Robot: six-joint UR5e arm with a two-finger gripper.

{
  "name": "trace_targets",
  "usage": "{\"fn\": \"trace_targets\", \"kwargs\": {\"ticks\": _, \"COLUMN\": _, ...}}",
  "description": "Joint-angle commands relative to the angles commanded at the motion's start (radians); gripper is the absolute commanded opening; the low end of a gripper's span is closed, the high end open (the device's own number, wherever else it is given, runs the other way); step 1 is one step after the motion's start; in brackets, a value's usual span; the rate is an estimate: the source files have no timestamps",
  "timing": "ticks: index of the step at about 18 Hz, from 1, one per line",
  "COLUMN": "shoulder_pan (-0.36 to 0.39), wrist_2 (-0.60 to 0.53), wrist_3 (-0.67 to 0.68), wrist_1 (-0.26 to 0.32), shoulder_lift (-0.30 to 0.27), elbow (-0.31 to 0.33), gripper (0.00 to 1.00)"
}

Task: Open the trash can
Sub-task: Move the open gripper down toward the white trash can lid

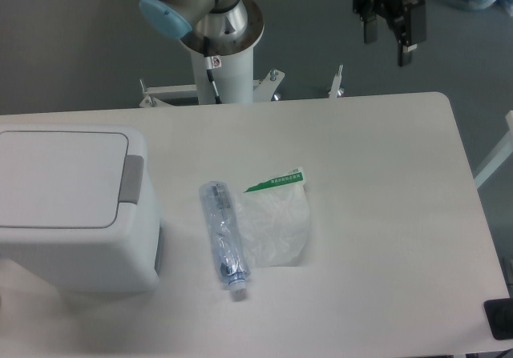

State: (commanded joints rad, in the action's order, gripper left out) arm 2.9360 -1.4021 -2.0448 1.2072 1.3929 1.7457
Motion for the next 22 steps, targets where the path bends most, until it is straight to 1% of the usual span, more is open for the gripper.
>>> {"fn": "trace_targets", "kwargs": {"ticks": 6, "shoulder_pan": -0.009, "wrist_2": 0.006, "wrist_3": 0.005, "wrist_1": 0.002, "shoulder_lift": -0.003, "elbow": 0.005, "gripper": 1.00}}
{"fn": "trace_targets", "kwargs": {"ticks": 8, "shoulder_pan": -0.029, "wrist_2": 0.015, "wrist_3": 0.043, "wrist_1": 0.002, "shoulder_lift": -0.005, "elbow": 0.002, "gripper": 1.00}}
{"fn": "trace_targets", "kwargs": {"ticks": 9, "shoulder_pan": -0.041, "wrist_2": 0.015, "wrist_3": 0.082, "wrist_1": 0.002, "shoulder_lift": -0.006, "elbow": 0.000, "gripper": 1.00}}
{"fn": "trace_targets", "kwargs": {"ticks": 13, "shoulder_pan": -0.112, "wrist_2": 0.017, "wrist_3": 0.303, "wrist_1": 0.002, "shoulder_lift": -0.011, "elbow": -0.005, "gripper": 1.00}}
{"fn": "trace_targets", "kwargs": {"ticks": 17, "shoulder_pan": -0.228, "wrist_2": 0.034, "wrist_3": 0.599, "wrist_1": 0.000, "shoulder_lift": 0.003, "elbow": -0.024, "gripper": 1.00}}
{"fn": "trace_targets", "kwargs": {"ticks": 18, "shoulder_pan": -0.247, "wrist_2": 0.055, "wrist_3": 0.674, "wrist_1": -0.009, "shoulder_lift": 0.006, "elbow": -0.026, "gripper": 1.00}}
{"fn": "trace_targets", "kwargs": {"ticks": 22, "shoulder_pan": -0.301, "wrist_2": 0.162, "wrist_3": 0.949, "wrist_1": -0.083, "shoulder_lift": 0.020, "elbow": -0.023, "gripper": 1.00}}
